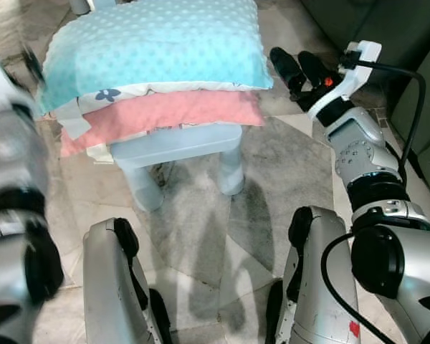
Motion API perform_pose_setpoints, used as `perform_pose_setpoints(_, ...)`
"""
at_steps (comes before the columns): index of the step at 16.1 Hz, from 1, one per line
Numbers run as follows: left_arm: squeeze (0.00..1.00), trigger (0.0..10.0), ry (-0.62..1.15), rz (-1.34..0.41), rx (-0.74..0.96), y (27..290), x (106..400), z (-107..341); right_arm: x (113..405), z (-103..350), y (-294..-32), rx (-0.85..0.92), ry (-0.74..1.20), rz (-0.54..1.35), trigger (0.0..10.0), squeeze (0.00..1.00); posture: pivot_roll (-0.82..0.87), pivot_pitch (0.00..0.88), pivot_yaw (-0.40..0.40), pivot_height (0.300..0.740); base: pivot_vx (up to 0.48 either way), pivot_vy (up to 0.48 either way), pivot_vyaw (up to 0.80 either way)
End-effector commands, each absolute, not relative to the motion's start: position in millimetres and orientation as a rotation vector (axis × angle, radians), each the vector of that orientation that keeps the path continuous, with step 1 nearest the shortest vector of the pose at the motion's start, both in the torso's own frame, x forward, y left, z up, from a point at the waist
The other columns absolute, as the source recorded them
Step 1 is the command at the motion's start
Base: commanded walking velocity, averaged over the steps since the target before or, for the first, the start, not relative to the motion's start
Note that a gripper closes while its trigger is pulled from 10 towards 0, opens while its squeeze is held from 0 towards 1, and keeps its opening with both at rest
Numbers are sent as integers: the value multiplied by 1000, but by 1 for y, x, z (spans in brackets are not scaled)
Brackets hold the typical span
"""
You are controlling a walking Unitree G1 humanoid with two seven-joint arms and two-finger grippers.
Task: Move the pillow to the sofa
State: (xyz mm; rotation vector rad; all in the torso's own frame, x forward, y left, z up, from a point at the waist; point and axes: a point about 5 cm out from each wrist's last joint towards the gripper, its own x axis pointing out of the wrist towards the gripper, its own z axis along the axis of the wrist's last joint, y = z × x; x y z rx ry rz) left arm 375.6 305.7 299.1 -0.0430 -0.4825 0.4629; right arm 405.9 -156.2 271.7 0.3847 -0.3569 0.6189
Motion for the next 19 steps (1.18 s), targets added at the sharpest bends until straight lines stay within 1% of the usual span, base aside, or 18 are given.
perform_pose_setpoints(1, 0, 10000, -453, 492, -86, 316, 374, 296, 405, 286, -151, 387, -396, 665, 10000, 0, -63, 264, 40, 365, 0, 0, 0)
perform_pose_setpoints(2, 0, 10000, -395, 484, -151, 317, 379, 296, 406, 289, -148, 413, -400, 677, 10000, 0, -68, 266, 38, 365, 0, 0, 0)
perform_pose_setpoints(3, 0, 10000, -376, 481, -172, 318, 380, 296, 406, 290, -147, 422, -401, 681, 10000, 0, -68, 266, 38, 365, 0, 0, 0)
perform_pose_setpoints(4, 0, 10000, -326, 455, -254, 316, 385, 290, 406, 291, -142, 436, -396, 717, 10000, 0, -74, 274, 33, 365, 0, 0, 0)
perform_pose_setpoints(5, 0, 10000, -300, 435, -294, 314, 387, 287, 405, 292, -137, 446, -393, 753, 10000, 0, -78, 279, 34, 365, 0, 0, 0)
perform_pose_setpoints(6, 0, 10000, -244, 413, -310, 310, 391, 280, 405, 293, -129, 458, -383, 789, 10000, 0, -85, 288, 37, 365, 0, 0, 0)
perform_pose_setpoints(8, 0, 10000, -165, 379, -423, 302, 395, 267, 407, 295, -117, 465, -374, 818, 10000, 0, -83, 302, 38, 365, 0, 0, 0)
perform_pose_setpoints(9, 0, 10000, -140, 360, -477, 298, 397, 264, 409, 299, -114, 502, -365, 815, 10000, 0, -79, 318, 36, 365, 0, 0, 0)
perform_pose_setpoints(10, 0, 10000, -121, 319, -471, 294, 400, 266, 411, 302, -113, 529, -348, 809, 10000, 0, -75, 326, 34, 365, 0, 0, 0)
perform_pose_setpoints(12, 0, 10000, -119, 292, -503, 291, 401, 270, 412, 302, -111, 521, -332, 800, 10000, 0, -67, 337, 32, 365, 0, 0, 0)
perform_pose_setpoints(13, 0, 10000, -122, 270, -507, 290, 402, 275, 413, 303, -109, 461, -315, 784, 10000, 0, -57, 350, 30, 365, 0, 0, 0)
perform_pose_setpoints(16, 0, 10000, -132, 272, -492, 291, 402, 280, 416, 304, -109, 412, -302, 740, 10000, 0, -45, 367, 30, 365, 0, 0, 0)
perform_pose_setpoints(17, 0, 10000, -125, 261, -476, 289, 403, 282, 418, 300, -111, 338, -279, 665, 10000, 0, -37, 379, 27, 365, 0, 0, 0)
perform_pose_setpoints(19, 0, 10000, -100, 234, -473, 285, 404, 280, 419, 297, -112, 304, -265, 627, 10000, 0, -30, 386, 29, 365, 0, 0, 0)
